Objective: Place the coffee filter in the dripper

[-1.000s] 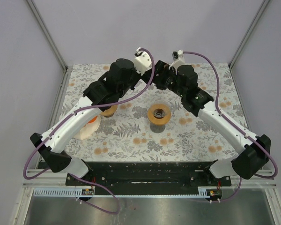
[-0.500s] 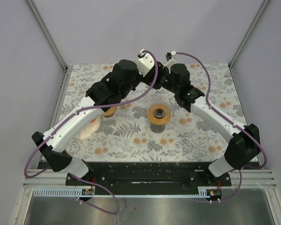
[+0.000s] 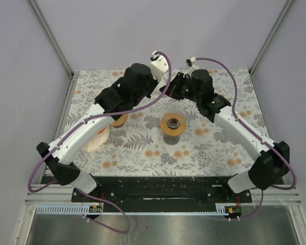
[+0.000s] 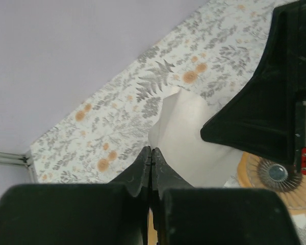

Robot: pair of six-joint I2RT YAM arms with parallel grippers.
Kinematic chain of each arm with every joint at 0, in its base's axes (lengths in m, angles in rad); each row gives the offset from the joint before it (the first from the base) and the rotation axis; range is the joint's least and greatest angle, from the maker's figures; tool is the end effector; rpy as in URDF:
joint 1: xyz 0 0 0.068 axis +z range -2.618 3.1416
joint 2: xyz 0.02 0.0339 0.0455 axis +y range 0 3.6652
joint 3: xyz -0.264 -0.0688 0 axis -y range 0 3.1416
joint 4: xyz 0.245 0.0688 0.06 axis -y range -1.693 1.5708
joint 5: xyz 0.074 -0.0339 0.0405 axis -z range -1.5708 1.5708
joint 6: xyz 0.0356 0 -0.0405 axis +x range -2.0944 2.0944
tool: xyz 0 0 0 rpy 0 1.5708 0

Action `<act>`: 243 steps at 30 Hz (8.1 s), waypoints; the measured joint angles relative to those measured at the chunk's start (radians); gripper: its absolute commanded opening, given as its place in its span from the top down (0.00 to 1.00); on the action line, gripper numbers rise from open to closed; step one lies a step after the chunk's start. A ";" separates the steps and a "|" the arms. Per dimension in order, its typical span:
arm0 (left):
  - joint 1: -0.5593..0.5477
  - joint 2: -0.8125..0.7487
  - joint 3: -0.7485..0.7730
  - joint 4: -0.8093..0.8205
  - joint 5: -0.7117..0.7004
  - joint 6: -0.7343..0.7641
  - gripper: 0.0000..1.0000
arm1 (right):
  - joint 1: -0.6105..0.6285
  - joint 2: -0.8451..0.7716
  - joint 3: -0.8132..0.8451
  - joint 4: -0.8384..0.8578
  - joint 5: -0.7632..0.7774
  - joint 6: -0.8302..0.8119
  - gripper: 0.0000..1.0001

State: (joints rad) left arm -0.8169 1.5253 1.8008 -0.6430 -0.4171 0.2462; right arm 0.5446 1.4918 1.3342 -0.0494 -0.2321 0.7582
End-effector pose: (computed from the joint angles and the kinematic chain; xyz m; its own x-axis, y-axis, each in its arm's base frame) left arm 0.2342 -0.2284 0.4633 -0.1391 0.4737 -0.8696 0.4554 0.8104 0.3686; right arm 0.3010 0.1919 0.3752 -0.6067 0.4149 -0.6781 -0.3850 0.5929 0.7073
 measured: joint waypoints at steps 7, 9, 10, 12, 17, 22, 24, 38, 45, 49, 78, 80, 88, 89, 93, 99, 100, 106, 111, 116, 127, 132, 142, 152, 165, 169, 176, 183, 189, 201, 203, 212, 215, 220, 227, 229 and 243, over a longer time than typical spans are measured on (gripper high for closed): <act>-0.005 0.037 0.000 -0.018 0.131 -0.104 1.00 | 0.000 -0.159 0.003 -0.282 0.119 -0.204 1.00; -0.006 0.050 0.000 -0.019 0.188 -0.136 1.00 | 0.000 -0.190 0.010 -0.351 0.145 -0.250 1.00; -0.007 0.058 0.000 -0.020 0.218 -0.153 1.00 | 0.000 -0.203 0.016 -0.390 0.156 -0.275 1.00; -0.009 0.070 -0.004 -0.020 0.269 -0.182 1.00 | 0.000 -0.219 0.029 -0.462 0.172 -0.323 1.00; -0.013 0.089 -0.031 -0.014 0.341 -0.247 1.00 | 0.000 -0.232 0.034 -0.576 0.190 -0.404 1.00; -0.013 0.097 -0.107 0.004 0.388 -0.283 0.98 | 0.000 -0.232 0.016 -0.613 0.211 -0.447 1.00; -0.014 0.104 -0.135 0.017 0.398 -0.291 0.95 | 0.000 -0.232 0.008 -0.617 0.217 -0.460 1.00; -0.004 0.142 -0.209 0.040 0.406 -0.290 0.64 | -0.002 -0.230 -0.117 -0.555 0.163 -0.542 1.00; 0.008 0.142 -0.240 0.041 0.419 -0.296 0.82 | -0.002 -0.215 -0.141 -0.484 0.134 -0.548 1.00; 0.016 0.142 -0.257 0.040 0.422 -0.297 0.97 | -0.002 -0.211 -0.148 -0.470 0.137 -0.554 0.72; 0.019 0.142 -0.259 0.051 0.483 -0.298 0.76 | -0.003 -0.273 -0.053 -0.498 -0.076 -0.427 1.00; 0.019 0.142 -0.259 0.050 0.486 -0.296 0.72 | -0.003 -0.266 -0.067 -0.502 -0.075 -0.419 1.00; 0.043 0.134 -0.258 0.043 0.501 -0.294 0.53 | -0.003 -0.186 -0.073 -0.503 -0.071 -0.413 1.00; 0.048 0.130 -0.258 0.042 0.503 -0.295 0.52 | -0.003 -0.178 -0.073 -0.503 -0.067 -0.413 1.00; 0.063 0.113 -0.251 0.038 0.521 -0.299 0.47 | -0.003 -0.151 -0.072 -0.513 -0.040 -0.415 1.00; 0.079 0.093 -0.219 0.029 0.563 -0.302 0.41 | -0.003 -0.085 -0.068 -0.562 0.002 -0.441 1.00; 0.079 0.091 -0.216 0.029 0.568 -0.302 0.41 | -0.003 -0.072 -0.066 -0.574 0.006 -0.446 1.00; 0.090 0.087 -0.214 0.020 0.600 -0.331 0.48 | 0.013 -0.014 -0.032 -0.650 0.055 -0.481 1.00; 0.123 0.074 -0.257 0.033 0.631 -0.414 0.49 | 0.078 0.037 0.081 -0.702 0.121 -0.515 1.00; 0.150 0.064 -0.306 0.034 0.658 -0.488 0.47 | 0.112 0.100 0.114 -0.738 0.176 -0.524 1.00; 0.158 0.026 -0.351 0.057 0.729 -0.558 0.45 | 0.152 0.191 0.120 -0.786 0.252 -0.520 1.00; 0.158 0.025 -0.386 0.071 0.745 -0.583 0.45 | 0.154 0.197 0.120 -0.784 0.260 -0.516 1.00; 0.158 0.032 -0.395 0.078 0.750 -0.600 0.53 | 0.155 0.214 0.117 -0.768 0.277 -0.507 1.00; 0.163 0.067 -0.394 0.078 0.732 -0.603 0.56 | 0.169 0.237 0.131 -0.766 0.304 -0.506 1.00; 0.159 0.079 -0.393 0.085 0.741 -0.602 0.80 | 0.176 0.246 0.149 -0.773 0.320 -0.500 1.00; 0.157 0.078 -0.393 0.090 0.748 -0.607 0.88 | 0.176 0.241 0.150 -0.773 0.319 -0.498 1.00; 0.161 0.078 -0.389 0.095 0.735 -0.609 0.99 | 0.163 0.206 0.150 -0.770 0.283 -0.507 1.00; 0.166 0.078 -0.389 0.104 0.719 -0.597 0.99 | 0.135 0.172 0.152 -0.760 0.204 -0.532 1.00; 0.166 0.078 -0.389 0.116 0.718 -0.591 0.96 | 0.128 0.163 0.154 -0.761 0.185 -0.538 1.00; 0.167 0.080 -0.387 0.109 0.719 -0.586 0.84 | 0.120 0.050 0.201 -0.755 0.188 -0.567 1.00; 0.167 0.080 -0.387 0.108 0.719 -0.583 0.76 | 0.120 0.042 0.201 -0.756 0.190 -0.569 1.00; 0.167 0.080 -0.328 0.069 0.719 -0.548 0.52 | 0.109 0.016 0.201 -0.761 0.235 -0.575 1.00; 0.167 0.080 -0.317 0.066 0.719 -0.531 0.47 | 0.106 0.006 0.201 -0.761 0.243 -0.575 1.00; 0.167 0.080 -0.313 0.046 0.716 -0.495 0.43 | 0.106 0.000 0.201 -0.761 0.248 -0.578 1.00; 0.178 0.042 -0.248 -0.023 0.664 -0.344 0.81 | 0.106 -0.018 0.201 -0.761 0.267 -0.581 1.00; 0.203 -0.001 -0.231 -0.038 0.644 -0.300 0.93 | 0.103 -0.033 0.201 -0.761 0.277 -0.583 1.00; 0.554 -0.203 -0.346 -0.154 0.555 -0.058 1.00 | 0.092 -0.071 0.201 -0.761 0.301 -0.595 1.00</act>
State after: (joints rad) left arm -0.2626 1.3228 1.4544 -0.7967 0.1379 0.1879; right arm 0.6361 1.4204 1.5349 -0.8104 0.0692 0.1631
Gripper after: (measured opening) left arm 0.013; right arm 0.018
